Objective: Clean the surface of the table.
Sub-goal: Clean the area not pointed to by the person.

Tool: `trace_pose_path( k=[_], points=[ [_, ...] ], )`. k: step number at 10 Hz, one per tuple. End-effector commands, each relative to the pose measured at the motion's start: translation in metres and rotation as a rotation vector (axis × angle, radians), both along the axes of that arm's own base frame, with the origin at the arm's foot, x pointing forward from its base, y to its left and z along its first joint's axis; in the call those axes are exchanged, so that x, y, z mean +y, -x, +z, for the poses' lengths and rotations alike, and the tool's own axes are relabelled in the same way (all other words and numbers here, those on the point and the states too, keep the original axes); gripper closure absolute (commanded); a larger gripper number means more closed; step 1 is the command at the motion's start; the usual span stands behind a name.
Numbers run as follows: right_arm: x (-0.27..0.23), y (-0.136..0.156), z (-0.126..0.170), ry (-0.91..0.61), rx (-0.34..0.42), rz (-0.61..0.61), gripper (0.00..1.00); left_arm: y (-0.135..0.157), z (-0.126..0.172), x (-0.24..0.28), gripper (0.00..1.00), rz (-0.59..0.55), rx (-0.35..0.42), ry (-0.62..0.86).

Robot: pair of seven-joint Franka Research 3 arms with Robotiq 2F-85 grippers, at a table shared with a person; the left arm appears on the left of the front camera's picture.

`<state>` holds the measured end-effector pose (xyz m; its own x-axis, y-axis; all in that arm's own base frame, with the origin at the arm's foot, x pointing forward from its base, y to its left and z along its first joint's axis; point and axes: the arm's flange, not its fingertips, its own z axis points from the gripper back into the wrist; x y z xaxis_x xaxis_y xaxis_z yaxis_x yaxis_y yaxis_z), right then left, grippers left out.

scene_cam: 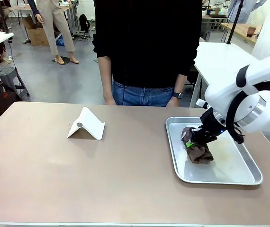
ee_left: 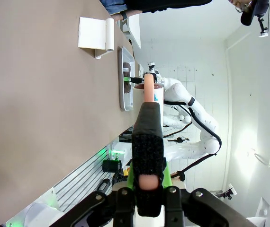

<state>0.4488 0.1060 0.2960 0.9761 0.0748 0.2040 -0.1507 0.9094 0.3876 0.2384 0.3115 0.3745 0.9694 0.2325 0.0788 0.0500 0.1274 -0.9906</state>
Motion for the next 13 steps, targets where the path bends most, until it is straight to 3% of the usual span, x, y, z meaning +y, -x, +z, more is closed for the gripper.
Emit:
trace_pose_path(
  k=[1, 8, 9, 13],
  points=[
    [-0.044, 0.003, -0.020, 0.125, 0.001, -0.107, 0.96, -0.001, 0.004, 0.000, 0.78, 0.012, 0.002, 0.012],
    [-0.108, 0.013, -0.009, 0.044, 0.011, -0.261, 0.96, -0.001, 0.004, 0.000, 0.78, 0.012, 0.002, 0.012],
    [-0.112, 0.016, -0.004, -0.021, 0.012, -0.256, 0.96, -0.001, 0.004, 0.000, 0.78, 0.012, 0.002, 0.012],
    [-0.134, 0.044, 0.045, -0.548, 0.050, -0.099, 0.96, -0.001, 0.004, 0.000, 0.78, 0.012, 0.002, 0.012]
  ],
)
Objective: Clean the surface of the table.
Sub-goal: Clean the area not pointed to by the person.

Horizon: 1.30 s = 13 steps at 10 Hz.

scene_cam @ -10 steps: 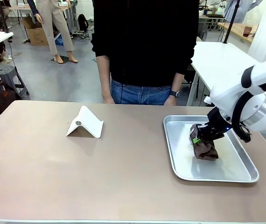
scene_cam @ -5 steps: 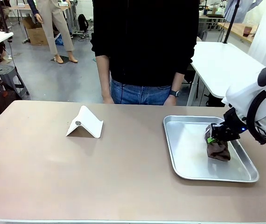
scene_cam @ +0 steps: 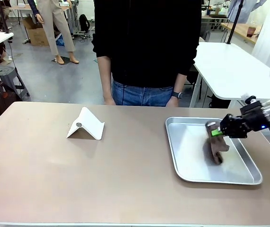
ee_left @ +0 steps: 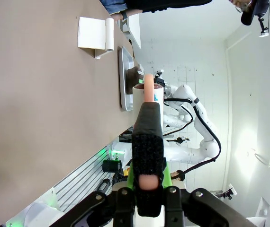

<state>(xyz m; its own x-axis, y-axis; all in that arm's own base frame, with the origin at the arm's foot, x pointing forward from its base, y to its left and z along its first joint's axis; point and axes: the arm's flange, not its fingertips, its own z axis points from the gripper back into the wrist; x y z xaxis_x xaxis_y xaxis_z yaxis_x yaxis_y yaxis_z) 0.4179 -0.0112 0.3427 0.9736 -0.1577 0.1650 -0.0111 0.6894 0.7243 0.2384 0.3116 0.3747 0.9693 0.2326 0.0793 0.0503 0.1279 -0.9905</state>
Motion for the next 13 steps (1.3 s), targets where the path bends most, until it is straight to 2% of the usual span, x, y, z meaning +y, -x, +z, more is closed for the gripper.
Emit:
trace_pose_path(
  k=[1, 3, 4, 5, 6, 7, 8, 11, 12, 13],
  points=[
    [-0.024, 0.021, 0.010, -0.263, -0.005, 0.098, 0.96, -0.001, 0.004, 0.000, 0.78, 0.011, 0.002, 0.013],
    [-0.039, 0.038, 0.028, -0.533, -0.001, 0.164, 0.96, -0.001, 0.004, 0.000, 0.78, 0.011, 0.002, 0.013],
    [-0.046, 0.046, 0.034, -0.630, 0.008, 0.154, 0.96, -0.001, 0.004, 0.000, 0.78, 0.011, 0.002, 0.013],
    [-0.054, 0.057, 0.040, -0.671, -0.017, 0.135, 0.96, -0.001, 0.004, 0.000, 0.78, 0.011, 0.002, 0.013],
    [-0.060, 0.071, 0.049, -0.713, 0.025, 0.127, 0.96, -0.001, 0.004, 0.000, 0.78, 0.011, 0.002, 0.013],
    [-0.068, 0.089, 0.061, -0.705, 0.065, 0.077, 0.96, -0.001, 0.004, 0.000, 0.78, 0.011, 0.002, 0.013],
    [-0.072, 0.107, 0.073, -0.706, 0.069, 0.057, 0.96, -0.001, 0.004, 0.000, 0.78, 0.011, 0.002, 0.013],
    [-0.080, 0.153, 0.098, -0.650, -0.040, -0.077, 0.96, -0.001, 0.004, 0.000, 0.78, 0.011, 0.002, 0.013],
    [-0.078, 0.154, 0.091, -0.607, -0.035, -0.044, 0.96, -0.001, 0.004, 0.000, 0.78, 0.011, 0.002, 0.013],
    [-0.109, 0.108, 0.098, -0.677, -0.018, -0.028, 0.96, -0.001, 0.004, 0.000, 0.78, 0.011, 0.002, 0.013]
  ],
)
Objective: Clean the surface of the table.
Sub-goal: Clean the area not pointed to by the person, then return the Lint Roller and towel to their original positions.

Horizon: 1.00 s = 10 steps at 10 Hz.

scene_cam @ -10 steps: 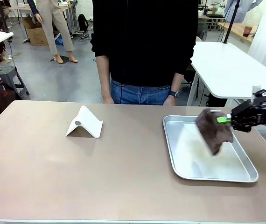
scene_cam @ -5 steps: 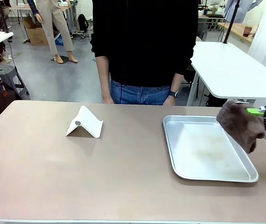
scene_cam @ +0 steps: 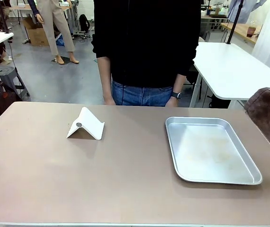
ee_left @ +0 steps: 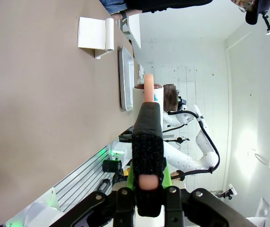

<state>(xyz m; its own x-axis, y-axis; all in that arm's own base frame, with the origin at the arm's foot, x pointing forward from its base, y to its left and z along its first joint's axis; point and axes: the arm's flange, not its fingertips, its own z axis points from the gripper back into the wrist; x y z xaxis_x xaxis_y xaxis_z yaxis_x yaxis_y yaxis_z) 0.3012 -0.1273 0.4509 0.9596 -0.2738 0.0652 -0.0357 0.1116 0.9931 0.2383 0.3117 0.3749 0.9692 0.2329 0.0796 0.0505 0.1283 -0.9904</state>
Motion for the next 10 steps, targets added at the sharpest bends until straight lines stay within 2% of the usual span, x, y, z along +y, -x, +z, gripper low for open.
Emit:
trace_pose_path(
  k=[1, 10],
  points=[
    [0.0067, -0.0086, -0.0099, -0.027, 0.022, 0.019, 0.96, -0.0010, 0.0039, -0.0001, 0.78, 0.011, 0.003, 0.013],
    [0.0067, -0.0086, -0.0099, -0.027, 0.022, 0.019, 0.96, -0.0010, 0.0039, -0.0001, 0.78, 0.011, 0.003, 0.013]
  ],
)
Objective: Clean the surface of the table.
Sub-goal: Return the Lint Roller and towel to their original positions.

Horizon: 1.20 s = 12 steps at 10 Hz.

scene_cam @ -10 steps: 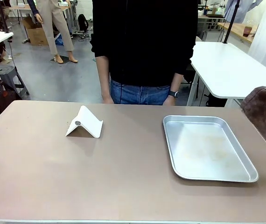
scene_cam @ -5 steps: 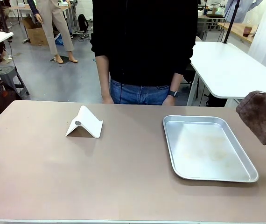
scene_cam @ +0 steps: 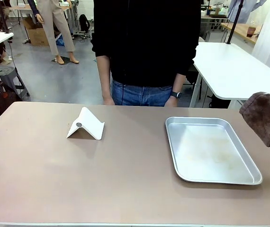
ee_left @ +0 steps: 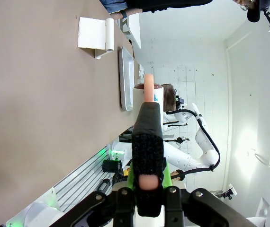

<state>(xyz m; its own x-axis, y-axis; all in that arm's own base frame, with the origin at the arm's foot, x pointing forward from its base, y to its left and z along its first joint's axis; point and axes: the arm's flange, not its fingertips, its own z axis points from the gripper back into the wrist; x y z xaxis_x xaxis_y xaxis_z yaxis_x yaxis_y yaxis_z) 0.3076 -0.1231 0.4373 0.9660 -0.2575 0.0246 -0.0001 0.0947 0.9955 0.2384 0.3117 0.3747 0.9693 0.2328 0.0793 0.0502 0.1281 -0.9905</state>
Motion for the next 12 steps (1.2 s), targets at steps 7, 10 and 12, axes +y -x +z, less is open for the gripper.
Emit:
trace_pose_path(
  k=[7, 10, 12],
  points=[
    [0.000, 0.000, 0.000, 0.000, 0.000, 0.000, 0.90, 0.000, 0.000, 0.000, 0.78, 0.000, 0.000, 0.000],
    [0.070, -0.021, 0.019, 0.135, -0.036, 0.013, 0.90, -0.022, 0.049, -0.066, 0.78, -0.078, -0.096, 0.039],
    [0.121, -0.041, 0.027, 0.185, -0.061, 0.097, 0.90, -0.045, 0.071, -0.122, 0.78, -0.167, -0.091, 0.013]
  ],
)
